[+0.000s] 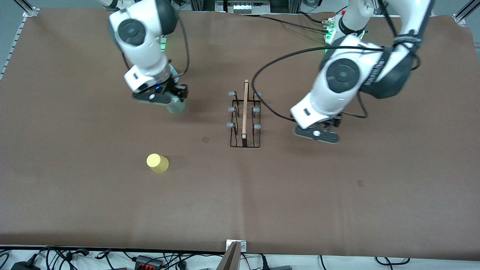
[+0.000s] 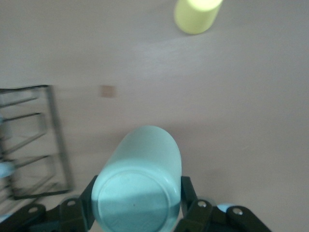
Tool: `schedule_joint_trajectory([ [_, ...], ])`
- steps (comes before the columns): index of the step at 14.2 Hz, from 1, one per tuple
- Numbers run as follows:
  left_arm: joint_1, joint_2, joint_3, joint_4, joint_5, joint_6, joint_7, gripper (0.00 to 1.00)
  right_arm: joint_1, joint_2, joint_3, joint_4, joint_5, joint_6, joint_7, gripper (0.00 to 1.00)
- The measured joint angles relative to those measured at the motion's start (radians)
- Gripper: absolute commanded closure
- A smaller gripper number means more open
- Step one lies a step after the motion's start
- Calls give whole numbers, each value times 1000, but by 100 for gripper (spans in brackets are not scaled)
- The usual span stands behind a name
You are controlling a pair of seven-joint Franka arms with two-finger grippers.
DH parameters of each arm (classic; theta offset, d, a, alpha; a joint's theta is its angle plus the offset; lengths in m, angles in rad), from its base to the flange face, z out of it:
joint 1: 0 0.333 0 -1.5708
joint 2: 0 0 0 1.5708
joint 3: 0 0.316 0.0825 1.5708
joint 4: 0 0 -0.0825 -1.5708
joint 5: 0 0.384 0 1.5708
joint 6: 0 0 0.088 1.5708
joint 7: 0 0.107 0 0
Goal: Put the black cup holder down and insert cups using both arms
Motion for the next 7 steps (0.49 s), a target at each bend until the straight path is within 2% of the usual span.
schedule_joint_trajectory([
  [2,69,-36,-1,-14,0,-41,62,0,63,42,57,75,-1,0,221,96],
  [5,142,-117,-3,-58,0,-78,140,0,151,141,66,185,-35,2,422,96],
  [7,203,-170,-3,-62,0,-118,240,0,168,192,66,212,-81,18,468,96],
])
